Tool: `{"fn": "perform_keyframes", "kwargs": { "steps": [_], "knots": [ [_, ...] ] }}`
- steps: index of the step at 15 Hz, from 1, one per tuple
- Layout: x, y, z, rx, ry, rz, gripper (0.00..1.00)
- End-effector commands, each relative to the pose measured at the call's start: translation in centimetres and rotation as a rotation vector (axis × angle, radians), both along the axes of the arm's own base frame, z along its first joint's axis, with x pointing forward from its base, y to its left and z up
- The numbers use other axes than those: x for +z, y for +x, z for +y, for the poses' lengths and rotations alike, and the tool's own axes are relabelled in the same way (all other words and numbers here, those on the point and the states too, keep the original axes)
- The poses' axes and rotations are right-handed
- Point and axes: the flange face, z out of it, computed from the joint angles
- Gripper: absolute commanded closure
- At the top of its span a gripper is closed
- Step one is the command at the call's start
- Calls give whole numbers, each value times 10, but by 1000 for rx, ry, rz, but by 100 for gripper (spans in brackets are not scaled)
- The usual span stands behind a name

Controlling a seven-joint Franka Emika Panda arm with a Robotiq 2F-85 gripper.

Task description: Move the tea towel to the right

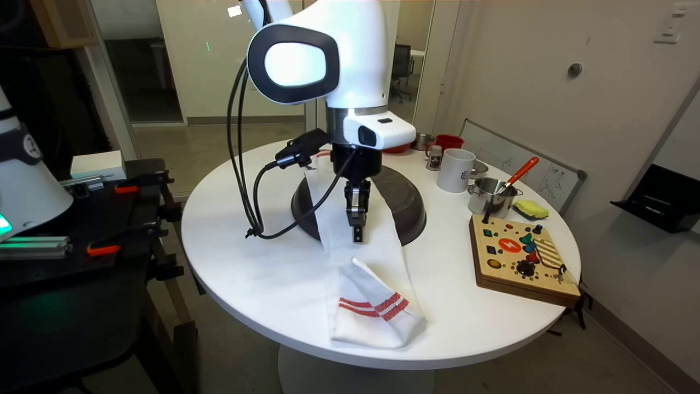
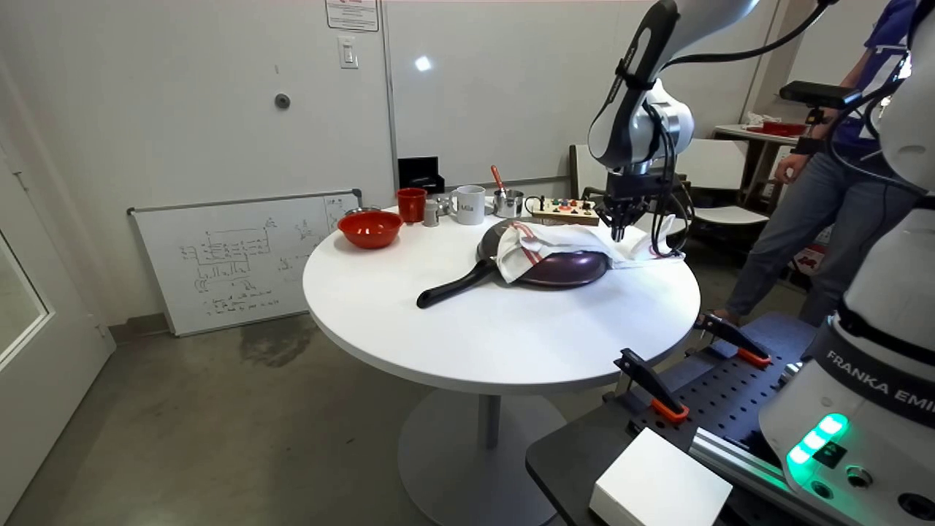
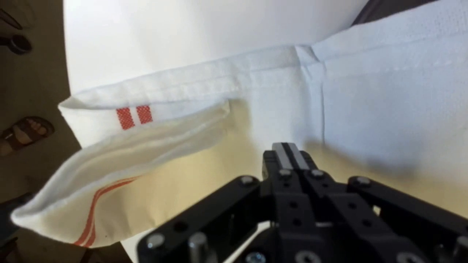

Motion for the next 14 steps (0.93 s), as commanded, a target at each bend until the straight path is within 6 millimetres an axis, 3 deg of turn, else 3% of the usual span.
{"fn": "perform_keyframes", "kwargs": {
  "steps": [1,8,14],
  "knots": [
    [-3,-8,3,-16,18,31,100],
    [-1,-14,-18,-75,-69,186,100],
    [-13,-23,-18,-56,-77,233,100]
  ]
}}
